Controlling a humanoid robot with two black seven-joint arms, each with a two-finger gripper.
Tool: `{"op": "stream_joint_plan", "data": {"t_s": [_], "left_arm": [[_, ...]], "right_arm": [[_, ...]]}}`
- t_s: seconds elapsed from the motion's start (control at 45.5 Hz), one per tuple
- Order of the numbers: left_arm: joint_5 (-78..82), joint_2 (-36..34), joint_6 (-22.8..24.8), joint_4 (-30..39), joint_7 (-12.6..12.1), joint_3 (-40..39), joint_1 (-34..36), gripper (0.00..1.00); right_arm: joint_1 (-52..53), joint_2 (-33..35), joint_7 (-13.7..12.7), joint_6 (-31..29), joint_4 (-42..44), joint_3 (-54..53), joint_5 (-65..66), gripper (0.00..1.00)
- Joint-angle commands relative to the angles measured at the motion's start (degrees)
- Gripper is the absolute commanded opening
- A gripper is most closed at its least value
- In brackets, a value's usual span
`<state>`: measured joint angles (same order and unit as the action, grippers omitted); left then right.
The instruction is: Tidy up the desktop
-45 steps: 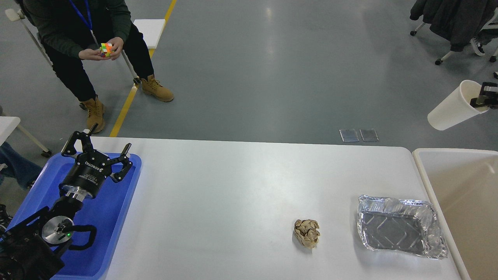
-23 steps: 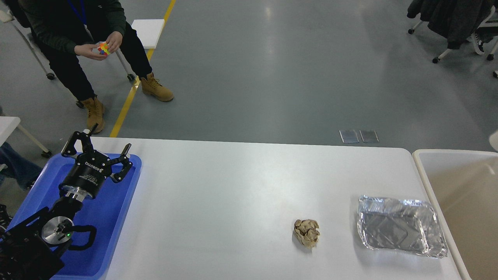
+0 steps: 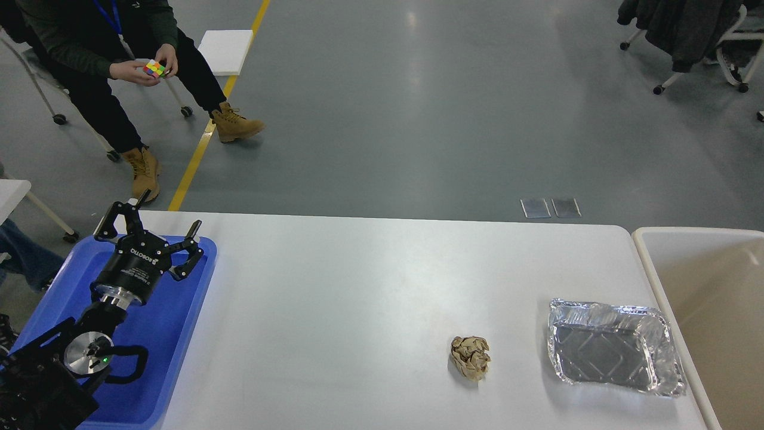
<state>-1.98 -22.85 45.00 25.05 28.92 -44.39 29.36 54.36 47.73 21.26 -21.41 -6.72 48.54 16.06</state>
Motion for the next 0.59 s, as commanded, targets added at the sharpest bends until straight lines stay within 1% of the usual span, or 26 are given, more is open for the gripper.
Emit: {"op": "stream_joint_plan", "data": {"t_s": [0.0,0.132,0.286,0.506,0.528,0.572], "left_arm": [[-0.04,0.00,0.00,0.00,0.08,0.00,0.00,0.99],[-0.04,0.00,0.00,0.00,-0.01,0.00,0.00,0.99],[-0.04,0.00,0.00,0.00,-0.01,0.01,0.00,0.99],[-0.04,0.00,0.00,0.00,-0.01,0.00,0.00,0.99],[-0.04,0.00,0.00,0.00,-0.01,0.00,0.00,0.99],[-0.04,0.00,0.00,0.00,0.00,0.00,0.00,0.99]], "right_arm": [[-12.43,-6.24,-3.07,4.00,5.23,-9.51,-0.59,0.00],[-15.78,-9.23,-4.30,5.85,5.76,-11.54,-0.50,0.00],[-16.75,-11.25,-5.26,7.61,5.76,-11.89,-0.50,0.00],[-16.75,-11.96,-6.23,8.40,5.76,-12.68,-0.68,0.00],[-16.66,-11.96,-6.23,8.58,5.76,-12.86,-0.76,0.04],[-16.48,-11.87,-6.15,8.84,5.67,-13.47,-0.77,0.18]]}}
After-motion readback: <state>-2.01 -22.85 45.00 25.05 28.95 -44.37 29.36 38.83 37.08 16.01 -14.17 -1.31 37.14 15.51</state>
